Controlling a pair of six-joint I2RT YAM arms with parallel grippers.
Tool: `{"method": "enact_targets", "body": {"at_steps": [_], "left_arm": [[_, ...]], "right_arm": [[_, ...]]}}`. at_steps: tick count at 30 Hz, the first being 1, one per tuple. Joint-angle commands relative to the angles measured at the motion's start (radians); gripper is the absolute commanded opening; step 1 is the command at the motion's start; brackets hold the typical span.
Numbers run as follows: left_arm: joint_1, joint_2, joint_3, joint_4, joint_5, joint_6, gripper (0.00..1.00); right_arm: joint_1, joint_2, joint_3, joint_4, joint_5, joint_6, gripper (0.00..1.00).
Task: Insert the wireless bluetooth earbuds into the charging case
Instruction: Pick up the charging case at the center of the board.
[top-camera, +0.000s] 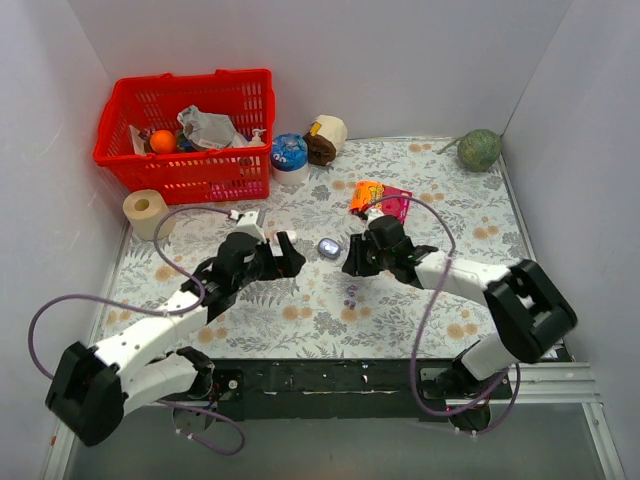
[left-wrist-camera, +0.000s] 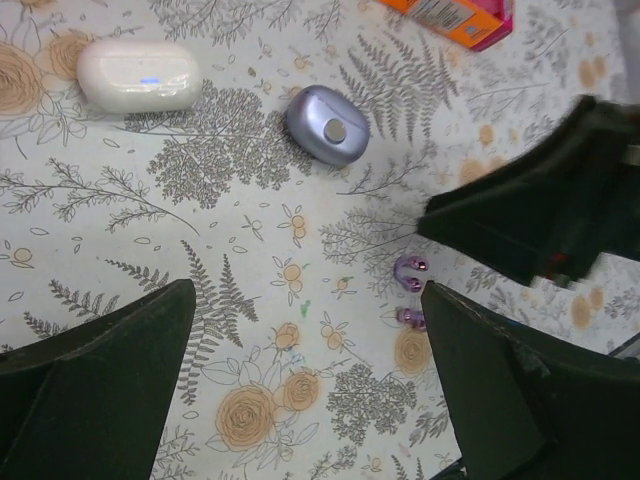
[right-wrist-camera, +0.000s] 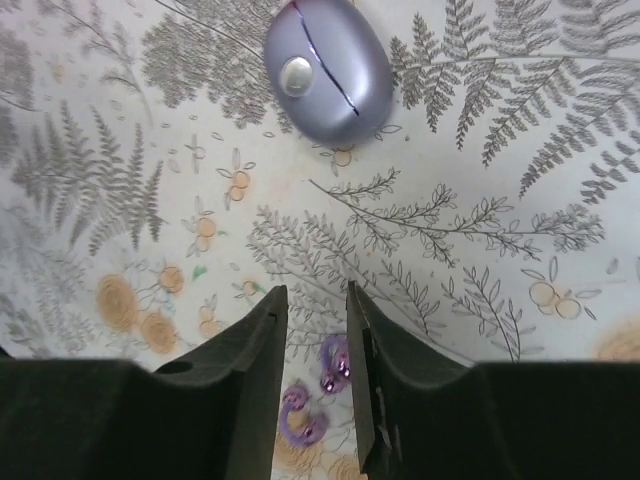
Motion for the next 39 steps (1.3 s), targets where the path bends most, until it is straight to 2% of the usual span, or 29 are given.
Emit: {"method": "enact_targets", "body": {"at_steps": [1,5,6,9,15,22,32,39], "left_arm": [[-0.002,0.187,0.056,0.09,0.045,0.031,0.98],[-0.004,0.5,0.252,0.051,0.181,0.212,0.98],[-0.002,0.539,0.335,0.032,0.195,0.285,0.98],[-0.004,0.642,0.439,0.023,0.22,0.381,0.98],[-0.002,0.816,0.586,-0.037,0.207,0.475,0.98],[-0.011,0.924,0.644,-0.074,0.174,0.532,0.98],[-0.038,0.973,0.669,-0.078,0.148,0.545,0.98],[-0.05,0.979,0.666,-0.086,0.099,0.487,0.98]], "right_arm": [[0.005,-0.261,-0.035,-0.135,0.073,-0.04,0.41],[0.008,-0.406,-0.023,-0.267,0.033,-0.096,0.44],[0.008,-0.454,-0.023,-0.281,0.018,-0.103,0.44],[0.013,-0.553,-0.047,-0.31,-0.004,-0.12,0.44],[0.011,-0.66,-0.067,-0.354,-0.005,-0.152,0.44],[0.011,-0.662,-0.061,-0.365,-0.022,-0.18,0.44],[0.011,-0.656,-0.081,-0.335,-0.033,-0.168,0.44],[0.011,-0.654,-0.1,-0.322,-0.031,-0.157,0.44]]}}
